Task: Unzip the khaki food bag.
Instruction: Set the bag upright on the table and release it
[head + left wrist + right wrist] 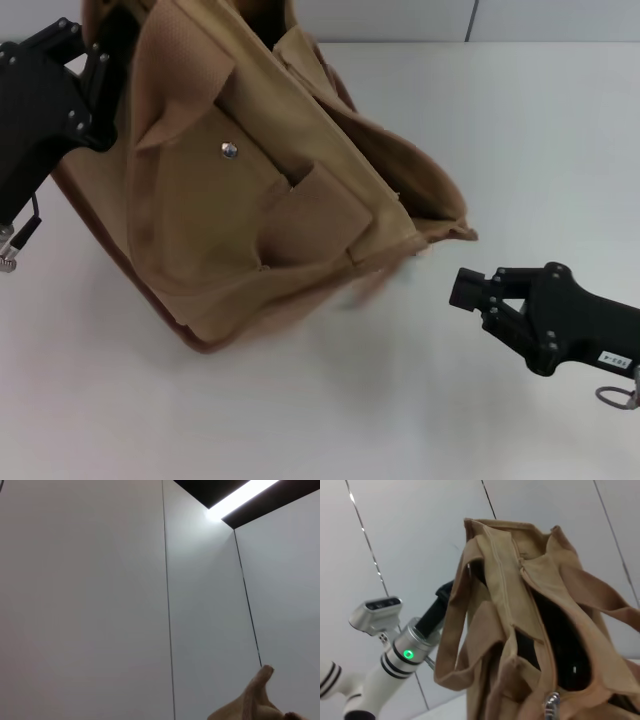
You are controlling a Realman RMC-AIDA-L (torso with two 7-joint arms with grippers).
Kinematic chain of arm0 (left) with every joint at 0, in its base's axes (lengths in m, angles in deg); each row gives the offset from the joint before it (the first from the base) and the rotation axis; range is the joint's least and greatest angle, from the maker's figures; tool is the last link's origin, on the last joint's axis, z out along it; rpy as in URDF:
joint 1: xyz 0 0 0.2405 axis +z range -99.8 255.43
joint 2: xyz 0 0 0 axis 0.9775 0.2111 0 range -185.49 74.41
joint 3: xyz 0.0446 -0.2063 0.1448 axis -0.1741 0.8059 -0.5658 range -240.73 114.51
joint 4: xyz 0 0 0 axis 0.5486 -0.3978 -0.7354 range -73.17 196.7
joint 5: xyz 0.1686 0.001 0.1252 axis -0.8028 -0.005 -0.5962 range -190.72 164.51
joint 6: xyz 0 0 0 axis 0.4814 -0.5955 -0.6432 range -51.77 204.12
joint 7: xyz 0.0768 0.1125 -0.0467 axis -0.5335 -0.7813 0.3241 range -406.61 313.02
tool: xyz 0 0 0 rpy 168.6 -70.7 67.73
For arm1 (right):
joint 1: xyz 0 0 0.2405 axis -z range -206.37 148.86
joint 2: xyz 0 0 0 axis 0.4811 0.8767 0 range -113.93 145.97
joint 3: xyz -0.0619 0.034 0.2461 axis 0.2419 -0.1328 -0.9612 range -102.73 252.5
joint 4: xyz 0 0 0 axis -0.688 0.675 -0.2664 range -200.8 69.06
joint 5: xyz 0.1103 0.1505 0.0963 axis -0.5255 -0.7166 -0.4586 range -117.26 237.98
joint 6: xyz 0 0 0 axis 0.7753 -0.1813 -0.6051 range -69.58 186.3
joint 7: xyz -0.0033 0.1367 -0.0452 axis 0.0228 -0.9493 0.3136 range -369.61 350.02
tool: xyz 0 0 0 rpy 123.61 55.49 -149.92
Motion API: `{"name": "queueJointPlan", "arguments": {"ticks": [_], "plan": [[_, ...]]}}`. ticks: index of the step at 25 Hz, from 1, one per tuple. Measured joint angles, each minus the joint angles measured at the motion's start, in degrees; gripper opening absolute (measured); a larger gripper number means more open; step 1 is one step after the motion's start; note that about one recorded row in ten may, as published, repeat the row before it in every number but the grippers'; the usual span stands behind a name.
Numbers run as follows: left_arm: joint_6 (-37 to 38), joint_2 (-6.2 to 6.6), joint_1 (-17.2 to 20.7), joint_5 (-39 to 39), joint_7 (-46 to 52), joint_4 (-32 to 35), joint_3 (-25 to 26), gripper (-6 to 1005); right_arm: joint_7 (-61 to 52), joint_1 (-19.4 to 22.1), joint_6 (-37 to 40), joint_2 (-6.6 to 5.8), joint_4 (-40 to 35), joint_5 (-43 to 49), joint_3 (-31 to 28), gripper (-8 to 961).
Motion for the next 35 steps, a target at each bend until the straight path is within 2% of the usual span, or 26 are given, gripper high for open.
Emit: {"name": "queueJointPlan", "arguments": {"ticks": [1,4,10,12,15,20,27,31,35], "plan": [[0.0,0.01,0.1,0.0,0.0,0.0,0.0,129,0.3,0.5,-0.2,0.0,-0.7,0.0,0.0,17],[-0.1,0.04,0.3,0.0,0.0,-0.1,0.0,131,2.8,2.5,-0.6,0.0,-2.4,-0.1,-1.2,116],[-0.3,0.0,0.3,0.0,0.0,-0.1,0.1,134,11.3,4.2,-4.4,0.2,-1.8,-0.3,-9.2,288],[-0.3,-0.04,0.2,0.0,0.0,-0.1,0.1,135,16.4,3.3,-6.3,0.31,1.3,-0.3,-11.9,341],[-0.3,-0.06,0.2,0.0,0.0,-0.1,0.1,137,19.0,2.4,-7.3,0.32,3.2,-0.3,-12.7,420],[-0.4,-0.07,0.1,0.0,0.1,-0.1,-0.2,140,22.7,-1.0,-11.3,0.41,6.9,-0.2,-12.4,608],[-0.4,-0.15,0.2,0.0,0.2,-0.1,-0.3,143,25.7,-5.2,-17.3,0.45,11.2,0.0,-12.4,473],[-0.4,-0.15,0.1,-0.1,0.1,-0.1,-0.3,146,25.8,-5.6,-17.4,0.45,11.4,0.0,-12.4,415],[-0.3,-0.16,0.0,-0.1,0.1,-0.1,-0.3,148,25.9,-5.7,-17.5,0.45,11.4,0.1,-12.4,232]]}}
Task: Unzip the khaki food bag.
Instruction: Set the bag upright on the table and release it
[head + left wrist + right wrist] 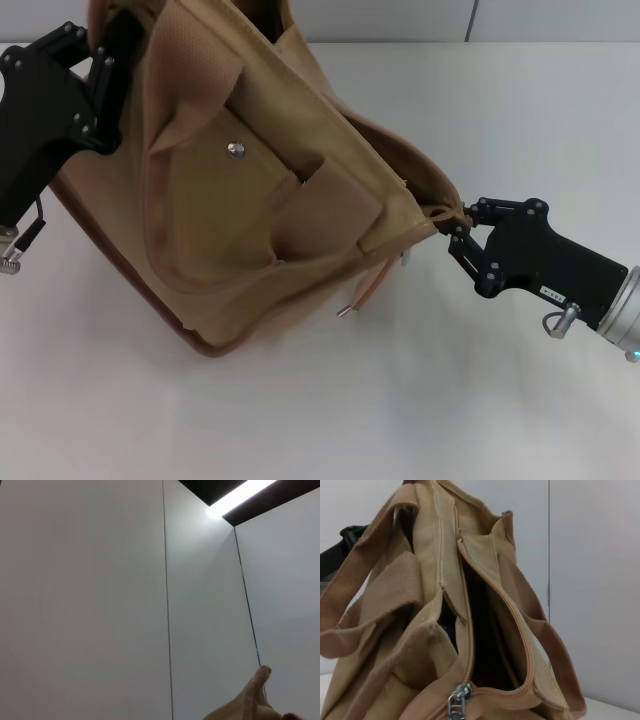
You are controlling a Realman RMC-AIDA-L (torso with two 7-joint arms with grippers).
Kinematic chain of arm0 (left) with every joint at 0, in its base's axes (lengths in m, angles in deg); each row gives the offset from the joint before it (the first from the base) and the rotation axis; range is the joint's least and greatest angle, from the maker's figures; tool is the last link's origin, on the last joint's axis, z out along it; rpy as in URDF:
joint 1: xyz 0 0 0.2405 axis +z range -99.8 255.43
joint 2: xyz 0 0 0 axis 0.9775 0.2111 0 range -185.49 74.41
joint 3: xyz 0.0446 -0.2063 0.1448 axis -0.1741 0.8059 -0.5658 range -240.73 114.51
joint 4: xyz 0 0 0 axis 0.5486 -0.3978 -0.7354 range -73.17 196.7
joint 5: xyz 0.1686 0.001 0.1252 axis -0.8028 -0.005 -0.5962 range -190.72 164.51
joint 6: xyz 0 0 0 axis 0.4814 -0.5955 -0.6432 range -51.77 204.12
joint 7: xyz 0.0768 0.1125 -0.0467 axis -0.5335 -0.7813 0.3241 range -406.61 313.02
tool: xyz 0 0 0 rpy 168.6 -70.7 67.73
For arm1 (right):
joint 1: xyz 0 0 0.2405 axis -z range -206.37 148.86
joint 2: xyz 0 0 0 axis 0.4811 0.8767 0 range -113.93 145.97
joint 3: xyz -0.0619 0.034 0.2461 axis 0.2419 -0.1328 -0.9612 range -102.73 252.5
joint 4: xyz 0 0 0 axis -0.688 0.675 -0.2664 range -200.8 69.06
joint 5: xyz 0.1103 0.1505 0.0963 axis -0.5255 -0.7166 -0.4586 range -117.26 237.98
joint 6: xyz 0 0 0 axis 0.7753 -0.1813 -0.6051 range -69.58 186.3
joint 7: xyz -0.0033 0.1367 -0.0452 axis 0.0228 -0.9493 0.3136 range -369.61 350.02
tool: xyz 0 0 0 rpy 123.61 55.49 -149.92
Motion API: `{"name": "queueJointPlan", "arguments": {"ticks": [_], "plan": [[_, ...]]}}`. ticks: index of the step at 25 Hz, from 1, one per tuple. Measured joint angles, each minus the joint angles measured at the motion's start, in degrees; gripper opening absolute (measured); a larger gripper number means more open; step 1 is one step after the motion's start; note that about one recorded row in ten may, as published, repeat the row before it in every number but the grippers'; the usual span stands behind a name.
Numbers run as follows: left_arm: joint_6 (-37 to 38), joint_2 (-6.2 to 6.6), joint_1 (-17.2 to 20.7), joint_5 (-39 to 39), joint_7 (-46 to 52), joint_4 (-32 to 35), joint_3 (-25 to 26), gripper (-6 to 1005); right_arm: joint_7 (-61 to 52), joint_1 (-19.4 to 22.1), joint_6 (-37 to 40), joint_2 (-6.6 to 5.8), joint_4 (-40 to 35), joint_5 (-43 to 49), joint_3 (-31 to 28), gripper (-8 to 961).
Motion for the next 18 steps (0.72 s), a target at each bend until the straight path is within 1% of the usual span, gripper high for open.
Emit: {"name": "queueJointPlan", "arguments": {"ticks": [1,6,8,10,11,12,13,16,17,18], "plan": [[0.0,0.0,0.0,0.0,0.0,0.0,0.0,148,0.0,0.0,0.0,0.0,0.0,0.0,0.0,186],[0.0,0.0,-0.2,0.0,-0.1,0.0,0.0,151,-0.1,-0.4,0.0,0.0,-0.1,0.0,0.0,109],[0.0,0.0,-0.2,-0.1,-0.1,0.0,0.0,152,-1.2,-0.7,1.0,-0.08,-0.3,-0.2,-0.5,79],[-0.1,0.0,-0.2,-0.2,-0.2,-0.5,0.0,153,-4.2,-1.1,3.6,-0.26,-1.7,-1.2,-1.0,48],[-0.3,-0.02,-0.2,-0.3,-0.3,-0.7,0.0,154,-6.8,-1.4,5.3,-0.28,-3.1,-2.3,-1.2,48],[-1.3,-0.11,-0.3,-0.5,-1.5,-1.2,-0.4,154,-11.7,-2.0,7.9,-0.34,-5.9,-5.1,-1.3,48],[-1.3,-0.11,-0.3,-0.5,-1.5,-1.2,-0.4,155,-11.7,-2.0,7.9,-0.34,-5.9,-5.1,-1.3,49],[-2.6,-0.23,-0.5,-0.8,-5.0,-3.6,-1.0,156,-18.2,-3.6,9.6,-0.41,-9.2,-9.4,-1.3,50],[-3.3,-0.27,-0.7,-1.1,-6.1,-5.3,-1.2,157,-21.6,-4.8,9.5,-0.45,-10.8,-11.3,-1.2,50],[-3.3,-0.27,-0.7,-1.1,-6.1,-5.3,-1.2,158,-21.6,-4.8,9.5,-0.45,-10.8,-11.3,-1.2,51]]}}
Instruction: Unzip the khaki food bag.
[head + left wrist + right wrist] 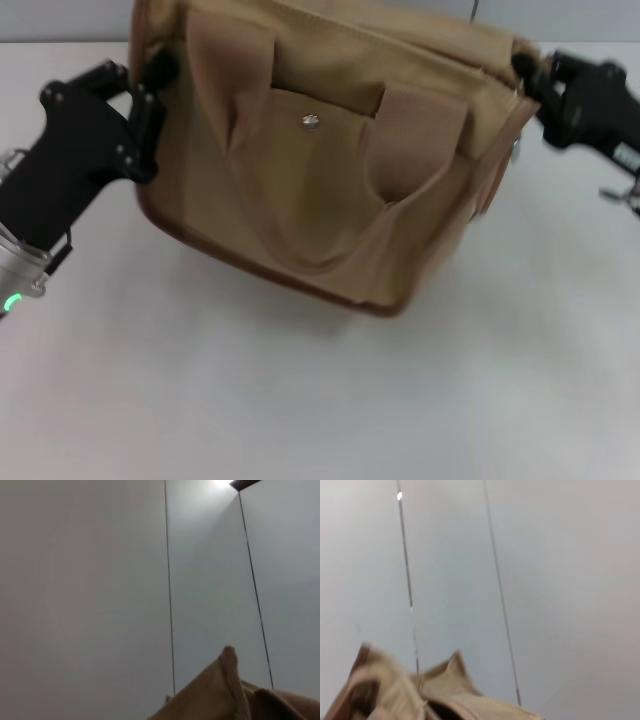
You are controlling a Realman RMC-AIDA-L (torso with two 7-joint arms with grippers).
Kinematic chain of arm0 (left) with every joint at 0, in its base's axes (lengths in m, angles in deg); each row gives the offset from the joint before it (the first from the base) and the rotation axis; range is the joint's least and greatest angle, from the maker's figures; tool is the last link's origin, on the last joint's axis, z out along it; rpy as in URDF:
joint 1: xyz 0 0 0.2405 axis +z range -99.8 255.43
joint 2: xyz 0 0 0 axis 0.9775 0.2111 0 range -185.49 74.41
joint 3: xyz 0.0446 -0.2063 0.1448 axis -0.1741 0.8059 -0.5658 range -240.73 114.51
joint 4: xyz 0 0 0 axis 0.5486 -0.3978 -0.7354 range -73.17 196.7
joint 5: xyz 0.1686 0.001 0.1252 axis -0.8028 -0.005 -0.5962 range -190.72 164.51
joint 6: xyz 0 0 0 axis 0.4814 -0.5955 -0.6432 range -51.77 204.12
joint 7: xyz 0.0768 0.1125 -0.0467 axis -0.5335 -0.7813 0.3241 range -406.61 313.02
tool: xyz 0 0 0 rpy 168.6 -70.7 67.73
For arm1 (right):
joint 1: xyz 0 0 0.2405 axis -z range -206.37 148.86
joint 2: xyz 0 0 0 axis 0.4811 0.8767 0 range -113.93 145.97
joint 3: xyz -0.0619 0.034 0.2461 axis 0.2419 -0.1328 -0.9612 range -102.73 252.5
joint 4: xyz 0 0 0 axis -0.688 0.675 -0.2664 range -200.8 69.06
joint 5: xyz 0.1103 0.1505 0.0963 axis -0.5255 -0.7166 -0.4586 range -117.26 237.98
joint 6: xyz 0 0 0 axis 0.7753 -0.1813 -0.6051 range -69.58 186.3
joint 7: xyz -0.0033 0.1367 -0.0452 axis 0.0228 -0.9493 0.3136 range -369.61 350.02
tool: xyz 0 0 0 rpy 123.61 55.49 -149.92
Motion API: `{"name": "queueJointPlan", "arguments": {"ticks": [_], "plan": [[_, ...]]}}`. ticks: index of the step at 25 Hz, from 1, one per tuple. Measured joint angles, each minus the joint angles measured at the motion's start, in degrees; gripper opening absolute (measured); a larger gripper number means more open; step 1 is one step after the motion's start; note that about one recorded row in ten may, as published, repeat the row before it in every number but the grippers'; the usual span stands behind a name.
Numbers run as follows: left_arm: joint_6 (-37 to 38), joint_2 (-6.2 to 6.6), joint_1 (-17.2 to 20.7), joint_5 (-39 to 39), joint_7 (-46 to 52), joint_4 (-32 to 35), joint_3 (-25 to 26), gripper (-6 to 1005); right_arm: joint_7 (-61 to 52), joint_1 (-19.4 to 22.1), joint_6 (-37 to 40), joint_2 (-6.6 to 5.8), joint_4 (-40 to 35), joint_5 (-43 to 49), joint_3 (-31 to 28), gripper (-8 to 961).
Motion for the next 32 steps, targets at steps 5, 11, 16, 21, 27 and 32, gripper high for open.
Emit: {"name": "queueJointPlan", "arguments": {"ticks": [5,11,16,21,27,32], "plan": [[-1.8,0.01,0.6,-0.2,-0.6,-5.0,-0.6,160,-6.1,-2.9,-3.8,-0.51,-2.2,-0.9,0.0,53],[-3.1,-0.16,1.0,-0.3,-2.5,-11.7,-2.2,164,-6.8,-4.5,-9.6,-0.34,-2.2,-1.0,0.3,57],[-5.2,-0.17,0.7,-0.2,-0.4,-14.3,-2.6,166,-6.6,-5.2,-11.5,-0.15,-2.1,-1.0,1.0,60],[-4.6,-0.17,1.0,0.1,-0.1,-14.0,-2.3,169,-7.0,-4.6,-11.5,-0.12,-2.1,-1.1,1.3,62],[2.1,0.07,5.0,0.4,0.2,-11.1,5.9,441,-7.8,-0.1,-7.4,-0.37,-2.4,-5.6,0.5,223],[9.8,0.1,7.7,0.4,0.3,-8.9,15.0,662,-9.0,6.6,1.8,-1.05,-2.4,-14.7,0.5,456]]}}
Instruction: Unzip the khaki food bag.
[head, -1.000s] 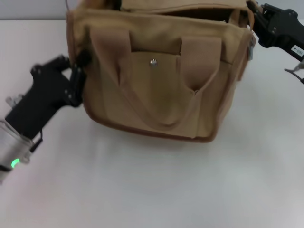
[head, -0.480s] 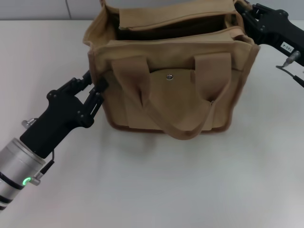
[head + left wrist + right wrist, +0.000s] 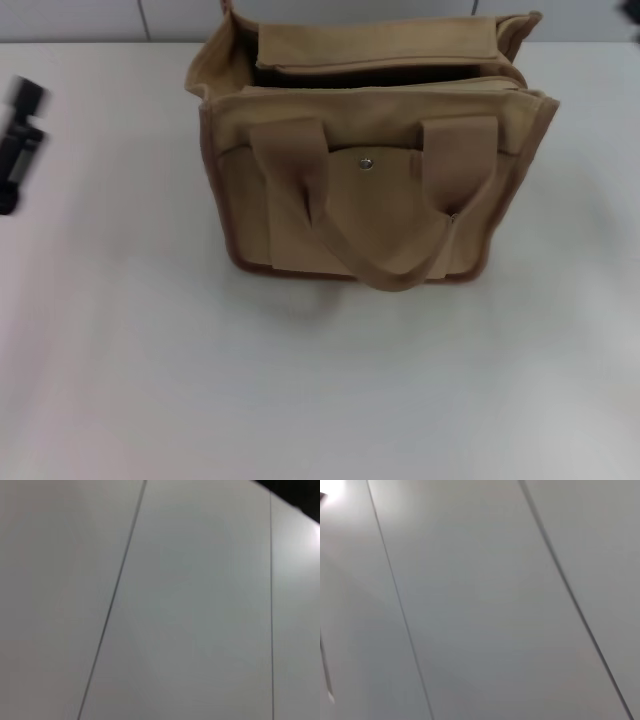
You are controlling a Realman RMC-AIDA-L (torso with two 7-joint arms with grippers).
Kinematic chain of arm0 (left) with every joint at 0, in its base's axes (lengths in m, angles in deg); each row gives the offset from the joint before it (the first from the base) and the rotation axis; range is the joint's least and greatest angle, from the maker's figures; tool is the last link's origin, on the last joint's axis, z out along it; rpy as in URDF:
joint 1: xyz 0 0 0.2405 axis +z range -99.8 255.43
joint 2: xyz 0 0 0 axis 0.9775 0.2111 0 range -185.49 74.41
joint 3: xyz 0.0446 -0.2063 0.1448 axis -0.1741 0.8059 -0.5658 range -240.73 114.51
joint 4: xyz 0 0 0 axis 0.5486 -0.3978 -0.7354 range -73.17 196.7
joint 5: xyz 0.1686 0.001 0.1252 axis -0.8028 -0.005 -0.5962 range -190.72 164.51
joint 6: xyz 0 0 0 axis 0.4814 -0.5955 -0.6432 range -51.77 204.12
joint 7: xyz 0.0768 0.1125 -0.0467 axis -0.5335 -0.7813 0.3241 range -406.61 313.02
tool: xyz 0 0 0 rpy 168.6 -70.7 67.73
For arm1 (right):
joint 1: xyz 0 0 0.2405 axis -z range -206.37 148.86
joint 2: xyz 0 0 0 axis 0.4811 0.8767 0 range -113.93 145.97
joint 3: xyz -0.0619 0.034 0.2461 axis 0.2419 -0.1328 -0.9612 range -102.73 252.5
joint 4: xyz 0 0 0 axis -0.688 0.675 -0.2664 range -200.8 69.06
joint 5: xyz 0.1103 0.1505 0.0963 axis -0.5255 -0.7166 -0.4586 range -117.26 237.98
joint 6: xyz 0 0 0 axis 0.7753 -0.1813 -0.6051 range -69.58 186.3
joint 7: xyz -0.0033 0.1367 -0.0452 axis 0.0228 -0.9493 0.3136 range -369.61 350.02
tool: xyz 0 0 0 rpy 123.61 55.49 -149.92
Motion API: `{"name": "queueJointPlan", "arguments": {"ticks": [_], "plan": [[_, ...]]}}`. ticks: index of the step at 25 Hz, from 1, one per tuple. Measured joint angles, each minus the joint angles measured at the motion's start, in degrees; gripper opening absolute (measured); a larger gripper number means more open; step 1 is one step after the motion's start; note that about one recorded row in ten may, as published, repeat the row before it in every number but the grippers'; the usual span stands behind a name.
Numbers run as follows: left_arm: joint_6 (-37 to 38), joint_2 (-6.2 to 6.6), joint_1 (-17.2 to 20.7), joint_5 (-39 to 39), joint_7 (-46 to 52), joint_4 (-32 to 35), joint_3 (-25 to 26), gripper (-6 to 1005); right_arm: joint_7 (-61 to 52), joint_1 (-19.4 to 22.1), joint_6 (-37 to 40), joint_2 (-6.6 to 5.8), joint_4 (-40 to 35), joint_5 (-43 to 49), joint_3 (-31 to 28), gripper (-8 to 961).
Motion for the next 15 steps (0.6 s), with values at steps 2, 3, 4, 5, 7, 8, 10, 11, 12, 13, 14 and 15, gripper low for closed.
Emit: {"name": "queueJointPlan", "arguments": {"ticks": [2,3,4,5,7,8,10,11,12,13,14,15], "plan": [[1.7,0.29,0.3,-0.7,2.4,2.8,0.5,725,-1.1,3.5,8.0,-0.76,-0.5,-1.9,0.4,548],[1.8,0.47,0.4,-1.5,4.3,4.8,-0.4,756,-1.1,3.5,8.0,-0.76,-0.5,-1.9,0.4,595],[1.5,0.94,0.5,-3.0,7.2,8.6,-2.2,787,-1.4,4.6,10.8,-1.13,-1.2,-1.6,1.0,641],[0.9,1.5,0.6,-5.2,10.4,12.7,-4.7,818,-1.7,5.5,13.6,-1.59,-2.1,-0.8,1.9,687],[-0.1,3.42,0.4,-10.3,15.3,19.3,-9.3,818,-2.1,7.3,21.6,-3.27,-6.8,5.9,7.1,705],[-0.1,3.42,0.4,-10.3,15.3,19.3,-9.3,818,-2.1,7.3,21.6,-3.27,-6.8,5.9,7.1,713],[-0.3,5.15,-0.3,-14.1,17.9,22.3,-12.0,818,-2.0,7.5,25.2,-4.22,-10.3,13.0,11.6,731],[-0.3,5.15,-0.3,-14.1,17.9,22.3,-12.0,819,-1.7,7.4,25.8,-4.34,-11.3,16.0,13.4,740],[-0.3,5.15,-0.3,-14.1,17.9,22.3,-12.0,819,-1.2,7.2,26.0,-4.37,-12.0,19.0,14.8,740],[-0.4,6.63,-1.2,-18.0,20.1,23.9,-13.7,819,-0.7,6.9,25.8,-4.14,-12.4,21.9,16.1,740],[-0.2,8.29,-3.5,-27.0,24.4,26.3,-14.5,819,-0.4,6.6,25.4,-3.64,-12.6,23.8,16.5,740],[-0.1,8.34,-4.1,-29.5,25.6,26.9,-14.5,819,-0.2,6.2,24.8,-2.83,-12.8,25.7,16.9,740]]}}
